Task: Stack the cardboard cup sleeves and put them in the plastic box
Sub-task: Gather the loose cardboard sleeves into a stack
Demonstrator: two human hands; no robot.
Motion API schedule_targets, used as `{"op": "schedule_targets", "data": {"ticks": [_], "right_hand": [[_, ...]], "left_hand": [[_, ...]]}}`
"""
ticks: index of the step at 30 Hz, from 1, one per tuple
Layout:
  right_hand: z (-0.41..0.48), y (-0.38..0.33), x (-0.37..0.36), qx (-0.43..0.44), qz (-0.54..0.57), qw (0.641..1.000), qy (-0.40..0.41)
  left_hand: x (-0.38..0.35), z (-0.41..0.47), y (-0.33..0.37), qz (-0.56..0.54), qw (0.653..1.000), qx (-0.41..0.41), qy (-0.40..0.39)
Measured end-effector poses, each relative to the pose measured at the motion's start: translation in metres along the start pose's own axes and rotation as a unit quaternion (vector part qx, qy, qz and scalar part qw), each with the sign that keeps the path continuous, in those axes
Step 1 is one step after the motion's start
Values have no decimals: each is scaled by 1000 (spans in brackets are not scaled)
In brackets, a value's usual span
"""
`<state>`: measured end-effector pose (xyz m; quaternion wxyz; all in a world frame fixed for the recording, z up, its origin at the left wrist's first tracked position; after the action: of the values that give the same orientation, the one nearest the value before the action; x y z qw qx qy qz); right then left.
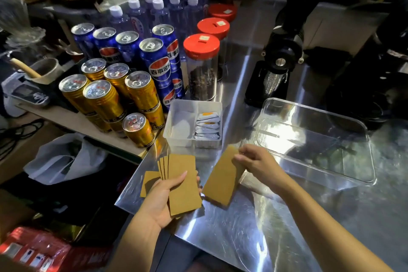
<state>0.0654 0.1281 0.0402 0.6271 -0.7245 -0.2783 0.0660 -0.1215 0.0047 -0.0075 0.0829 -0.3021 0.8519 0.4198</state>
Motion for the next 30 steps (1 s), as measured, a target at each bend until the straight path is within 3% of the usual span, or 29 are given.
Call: {"op": "schedule_targets", "data": {"ticks": [3, 7, 12, 21, 24, 28, 30], "right_hand": [[-7, -14, 12, 4, 98, 995, -13], [-12, -17, 16, -2, 131, 991, -25], [-20, -11, 12, 6, 77, 997, -10], [-34, 4, 25, -20, -6, 999, 46], [-37, 8, 23, -55, 21, 998, -28], [-46, 6, 10, -49, 10, 985, -166], [-52, 4, 6, -35, 25, 979, -199]], "left_hand": [[-13, 2, -2, 36, 999, 27, -9], [-36, 5, -14, 48, 996, 72, -36], [-66, 5, -30, 37, 988, 116, -97], [-90, 0, -32, 133, 975, 63, -165], [-97, -4, -28, 253, 947, 43, -195], [-107, -5, -17, 497, 843, -19, -206], [-108, -3, -14, 500, 842, -26, -202]]}}
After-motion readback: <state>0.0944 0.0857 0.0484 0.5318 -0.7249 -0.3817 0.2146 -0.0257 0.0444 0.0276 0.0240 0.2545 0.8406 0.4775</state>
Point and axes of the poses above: each hand's wrist, its own z-axis towards the middle knuckle, its own x-axis out of the back of the hand, y = z × x, the point moved 6 cm from there along z, towards the middle knuckle, and after that the axes turned 3 degrees about z, right-handed, at the moved point
